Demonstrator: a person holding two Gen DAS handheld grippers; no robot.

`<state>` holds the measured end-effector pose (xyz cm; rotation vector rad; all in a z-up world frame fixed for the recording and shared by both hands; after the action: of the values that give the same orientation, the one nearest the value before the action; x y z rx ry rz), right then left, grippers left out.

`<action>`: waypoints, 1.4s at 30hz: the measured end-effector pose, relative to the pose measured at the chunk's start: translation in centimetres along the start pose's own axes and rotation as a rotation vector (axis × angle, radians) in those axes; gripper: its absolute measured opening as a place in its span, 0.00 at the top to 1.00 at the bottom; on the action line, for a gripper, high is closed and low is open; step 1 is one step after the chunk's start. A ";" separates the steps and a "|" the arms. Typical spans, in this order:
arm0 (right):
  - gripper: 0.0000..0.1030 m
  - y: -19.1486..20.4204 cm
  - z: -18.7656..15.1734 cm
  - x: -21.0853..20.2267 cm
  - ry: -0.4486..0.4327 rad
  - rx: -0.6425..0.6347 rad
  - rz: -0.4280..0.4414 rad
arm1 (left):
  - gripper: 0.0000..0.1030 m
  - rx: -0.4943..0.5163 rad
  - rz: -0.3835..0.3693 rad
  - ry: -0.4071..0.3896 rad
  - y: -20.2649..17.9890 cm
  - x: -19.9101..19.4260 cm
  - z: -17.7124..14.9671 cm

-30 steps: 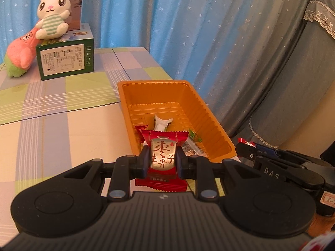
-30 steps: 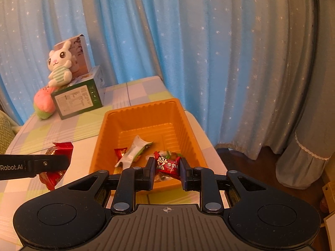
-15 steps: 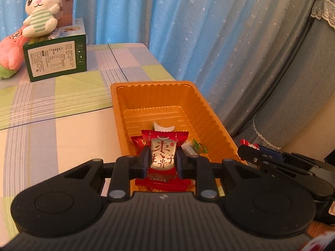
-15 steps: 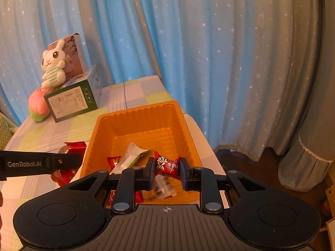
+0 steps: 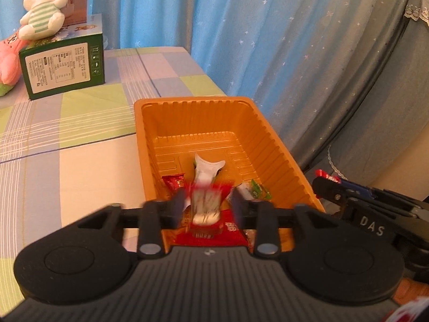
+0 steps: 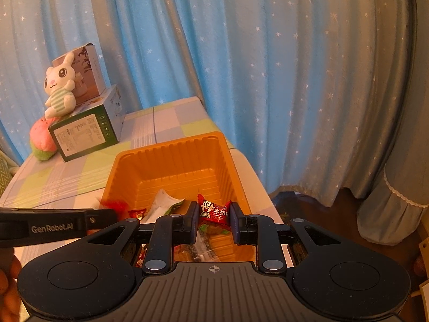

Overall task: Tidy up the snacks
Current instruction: 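Open both tools to release the red candies into the tray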

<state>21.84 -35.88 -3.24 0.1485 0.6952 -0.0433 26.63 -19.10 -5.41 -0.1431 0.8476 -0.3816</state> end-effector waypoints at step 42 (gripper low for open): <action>0.53 3.1 1.9 1.6 0.068 0.056 0.147 | 0.56 -0.070 0.068 -0.012 4.9 -4.1 -3.0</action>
<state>24.54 -33.12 -2.41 0.2550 0.7498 0.0839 23.22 -12.95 -5.83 -0.1806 0.8519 -0.2869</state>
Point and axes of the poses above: each gripper's, at about its wrist camera, not at the fingertips, and x roughly the way its jaws point, y to its left, z to its top, the point moved 4 cm from there along x, roughly the way its jaws point, and after that the axes turned 4 degrees about -z, right-handed, at the moved point
